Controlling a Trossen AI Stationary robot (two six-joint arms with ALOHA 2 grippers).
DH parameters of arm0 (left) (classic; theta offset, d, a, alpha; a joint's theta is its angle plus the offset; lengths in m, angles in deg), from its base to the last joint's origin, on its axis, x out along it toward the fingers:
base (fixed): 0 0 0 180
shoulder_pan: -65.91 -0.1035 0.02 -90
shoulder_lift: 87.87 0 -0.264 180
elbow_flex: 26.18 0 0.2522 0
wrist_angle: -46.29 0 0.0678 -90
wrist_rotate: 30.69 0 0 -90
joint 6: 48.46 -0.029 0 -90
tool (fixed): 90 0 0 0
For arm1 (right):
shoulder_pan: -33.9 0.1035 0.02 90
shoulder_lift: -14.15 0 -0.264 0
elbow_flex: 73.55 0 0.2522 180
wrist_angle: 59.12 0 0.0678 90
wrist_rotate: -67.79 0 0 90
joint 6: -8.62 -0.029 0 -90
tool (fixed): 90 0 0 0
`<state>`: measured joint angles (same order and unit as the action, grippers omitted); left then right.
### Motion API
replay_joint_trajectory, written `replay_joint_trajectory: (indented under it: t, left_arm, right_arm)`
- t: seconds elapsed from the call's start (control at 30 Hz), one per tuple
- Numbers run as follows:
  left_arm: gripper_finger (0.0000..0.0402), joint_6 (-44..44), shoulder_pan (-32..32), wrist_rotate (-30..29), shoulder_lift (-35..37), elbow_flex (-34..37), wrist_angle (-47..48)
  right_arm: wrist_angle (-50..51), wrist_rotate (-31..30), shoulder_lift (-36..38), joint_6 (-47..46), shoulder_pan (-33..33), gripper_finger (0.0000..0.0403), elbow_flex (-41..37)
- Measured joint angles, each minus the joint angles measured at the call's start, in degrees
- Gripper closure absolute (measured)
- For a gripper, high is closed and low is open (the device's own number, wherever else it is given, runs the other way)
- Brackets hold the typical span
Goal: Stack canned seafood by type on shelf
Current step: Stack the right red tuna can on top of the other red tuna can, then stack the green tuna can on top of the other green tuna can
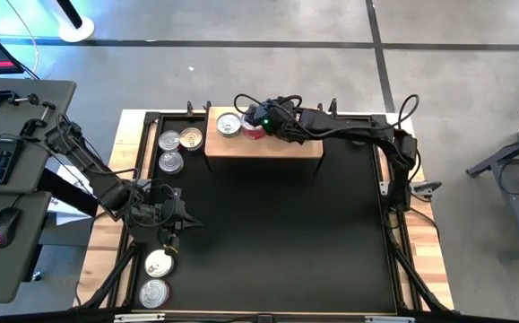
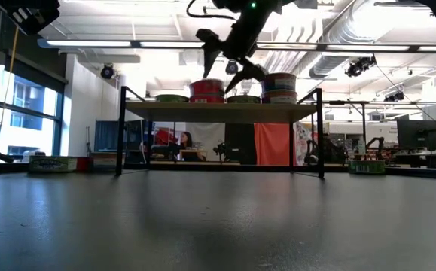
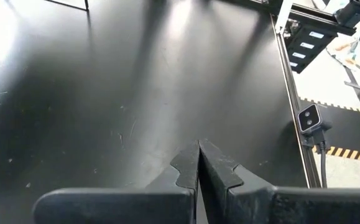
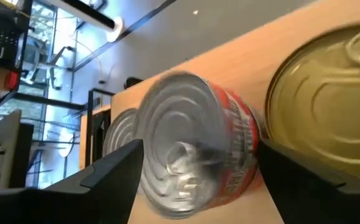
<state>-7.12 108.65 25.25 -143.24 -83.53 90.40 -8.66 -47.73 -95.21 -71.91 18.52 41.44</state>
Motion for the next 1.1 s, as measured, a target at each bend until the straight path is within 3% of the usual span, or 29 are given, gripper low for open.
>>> replay_joint_trajectory:
  t: [0.23,0.4,0.53,0.67,0.8,0.97,1.1]
  left_arm:
    - [0.0401,-1.5,0.0,0.0,0.0,0.0,0.2]
    - [0.0402,-2.0,0.3,2.8,0.0,0.0,0.2]
    - [0.0402,-3.6,0.9,3.7,0.0,0.0,0.2]
    - [0.0401,-7.2,0.5,3.5,0.0,0.0,0.2]
    - [0.0401,-10.9,-0.9,3.5,0.0,0.0,0.2]
    - [0.0402,-13.0,-2.8,3.5,0.0,0.0,0.2]
    - [0.0401,-13.1,-3.9,4.2,0.0,0.0,0.2]
  right_arm:
    - [3.8,0.1,0.1,1.4,0.0,0.01,3.1]
    - [8.1,0.1,0.1,9.7,1.4,0.01,7.5]
    - [13.6,1.5,0.1,19.7,5.3,0.01,12.2]
    - [22.7,1.9,0.2,21.9,11.4,0.01,15.2]
    - [32.5,7.6,0.2,18.3,18.6,0.01,14.2]
    - [38.4,11.1,0.1,5.3,29.0,0.01,10.6]
    - [46.8,20.7,0.1,-4.3,36.1,0.01,6.2]
